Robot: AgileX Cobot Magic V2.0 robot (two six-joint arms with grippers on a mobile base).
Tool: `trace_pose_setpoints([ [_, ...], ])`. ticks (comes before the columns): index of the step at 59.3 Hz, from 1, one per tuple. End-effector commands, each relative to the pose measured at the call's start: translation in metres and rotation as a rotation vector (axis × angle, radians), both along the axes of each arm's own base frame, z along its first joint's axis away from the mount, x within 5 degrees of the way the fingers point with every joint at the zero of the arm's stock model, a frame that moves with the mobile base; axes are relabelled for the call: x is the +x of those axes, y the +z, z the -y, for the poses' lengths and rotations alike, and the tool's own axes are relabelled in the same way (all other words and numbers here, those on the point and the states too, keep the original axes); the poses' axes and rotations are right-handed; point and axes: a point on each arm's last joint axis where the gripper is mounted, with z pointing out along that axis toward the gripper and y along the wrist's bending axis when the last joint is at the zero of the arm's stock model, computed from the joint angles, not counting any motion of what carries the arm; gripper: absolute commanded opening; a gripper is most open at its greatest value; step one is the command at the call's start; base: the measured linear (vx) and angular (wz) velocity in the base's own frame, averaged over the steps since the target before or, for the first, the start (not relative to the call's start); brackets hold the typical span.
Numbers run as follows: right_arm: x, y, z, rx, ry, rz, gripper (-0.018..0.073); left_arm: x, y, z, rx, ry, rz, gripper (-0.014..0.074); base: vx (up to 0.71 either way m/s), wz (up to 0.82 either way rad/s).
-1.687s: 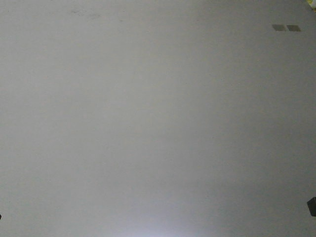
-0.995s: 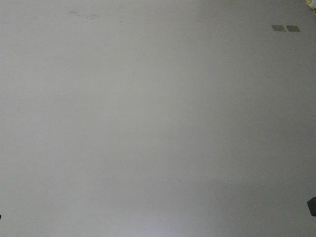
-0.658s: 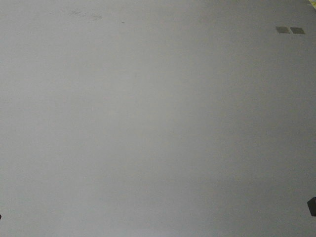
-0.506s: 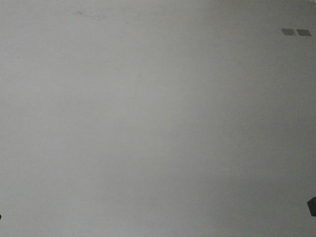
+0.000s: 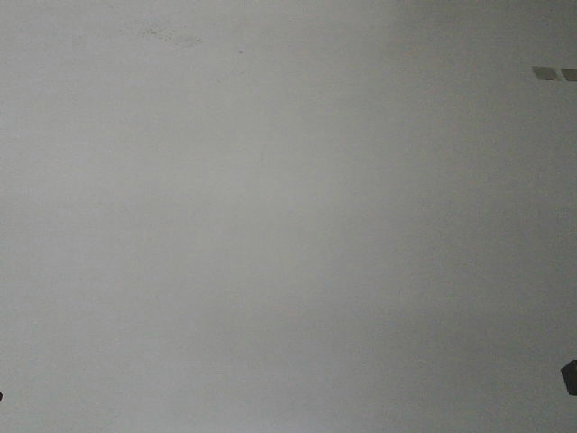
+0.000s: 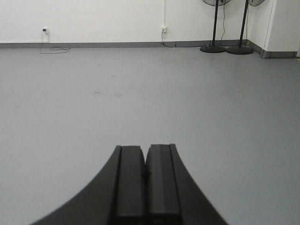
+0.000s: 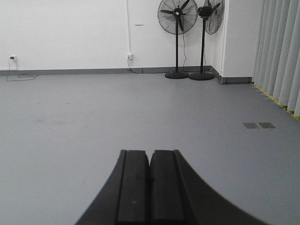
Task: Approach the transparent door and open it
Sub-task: 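Drive the base across the grey floor toward the door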
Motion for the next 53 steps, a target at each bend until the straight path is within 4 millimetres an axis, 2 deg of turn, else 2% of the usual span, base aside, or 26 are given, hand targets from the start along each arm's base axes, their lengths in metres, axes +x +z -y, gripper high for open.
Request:
trace_pose_setpoints([
  [1, -0.0007, 0.0035, 0.0004, -0.01, -0.005, 0.079, -0.0008, 0.0007, -0.0029, 0.0002, -0.014, -0.003, 0.058, -0.0006, 0.34, -0.01],
  [28, -0.0007, 0.0035, 0.0004, -0.01, -0.005, 0.079, -0.0008, 0.0007, -0.0029, 0.0002, -0.014, -0.003, 0.058, -0.0006, 0.47, 0.13],
  [53, -0.0007, 0.0035, 0.0004, -0.01, -0.005, 0.079, -0.0008, 0.0007, -0.0029, 0.0002, -0.014, -0.003, 0.058, -0.0006, 0.61, 0.52],
])
